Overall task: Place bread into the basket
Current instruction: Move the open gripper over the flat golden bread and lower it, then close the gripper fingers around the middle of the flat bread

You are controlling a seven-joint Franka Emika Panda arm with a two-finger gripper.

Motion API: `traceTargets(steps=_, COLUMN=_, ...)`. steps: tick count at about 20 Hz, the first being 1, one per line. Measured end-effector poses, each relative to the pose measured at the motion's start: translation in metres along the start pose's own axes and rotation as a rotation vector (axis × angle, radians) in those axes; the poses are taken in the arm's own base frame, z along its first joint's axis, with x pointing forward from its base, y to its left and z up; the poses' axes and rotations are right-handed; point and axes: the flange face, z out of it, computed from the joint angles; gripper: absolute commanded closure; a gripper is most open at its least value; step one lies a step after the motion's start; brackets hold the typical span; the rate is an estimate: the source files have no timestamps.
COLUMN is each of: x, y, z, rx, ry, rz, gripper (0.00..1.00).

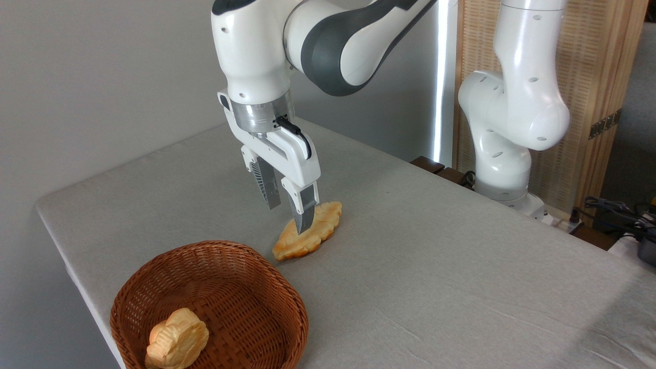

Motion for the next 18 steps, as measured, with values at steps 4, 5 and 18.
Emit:
traceTargets(steps=4, x=-0.001, y=0.006, z=0.015, rx=-0.016, ry=-0.026, rz=-0.041, gripper=0.00)
traceTargets(steps=5, x=0.000, y=0.007, z=0.019, rx=-0.019, ry=-0.033, rz=-0.061, gripper=0.00)
traceTargets(steps=18, x=0.014, y=0.007, z=0.065, rx=-0.020, ry=-0.119, rz=-0.066, gripper=0.00)
